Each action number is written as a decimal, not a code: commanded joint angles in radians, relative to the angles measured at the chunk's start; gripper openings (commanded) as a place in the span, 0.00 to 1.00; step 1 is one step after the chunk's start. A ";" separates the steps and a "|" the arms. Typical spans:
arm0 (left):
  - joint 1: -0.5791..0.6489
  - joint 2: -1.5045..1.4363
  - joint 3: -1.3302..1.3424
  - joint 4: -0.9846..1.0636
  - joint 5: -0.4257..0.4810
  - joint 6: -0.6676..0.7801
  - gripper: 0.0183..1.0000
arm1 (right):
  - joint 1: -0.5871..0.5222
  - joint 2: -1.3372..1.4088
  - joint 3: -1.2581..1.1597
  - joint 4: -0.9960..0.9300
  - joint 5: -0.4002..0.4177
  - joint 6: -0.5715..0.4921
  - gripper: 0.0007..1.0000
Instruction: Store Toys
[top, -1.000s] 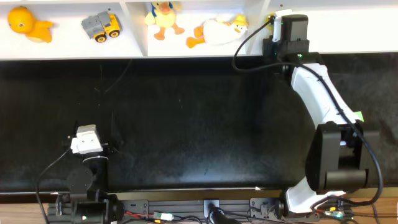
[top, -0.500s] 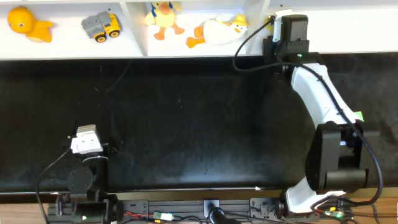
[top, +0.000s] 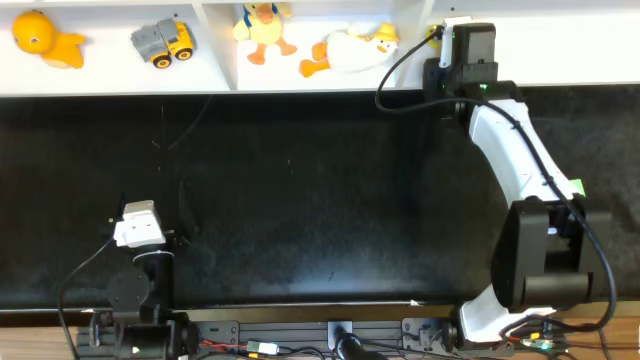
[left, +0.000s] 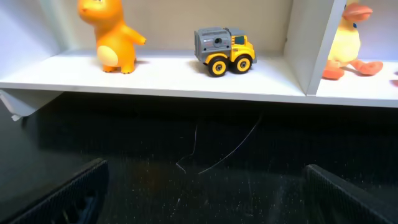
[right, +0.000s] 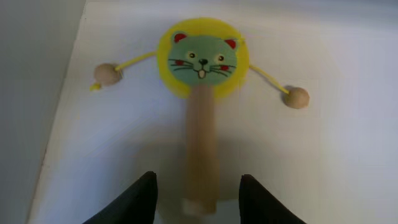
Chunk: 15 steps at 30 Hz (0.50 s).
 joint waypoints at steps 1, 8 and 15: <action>-0.005 -0.013 -0.007 0.005 -0.007 0.019 1.00 | 0.023 -0.035 0.009 -0.050 0.021 -0.003 0.49; -0.005 -0.013 -0.007 0.005 -0.007 0.019 1.00 | 0.030 -0.070 0.009 -0.157 0.026 -0.003 0.59; -0.005 -0.013 -0.007 0.005 -0.007 0.019 1.00 | 0.050 -0.149 -0.019 -0.230 0.053 -0.002 0.68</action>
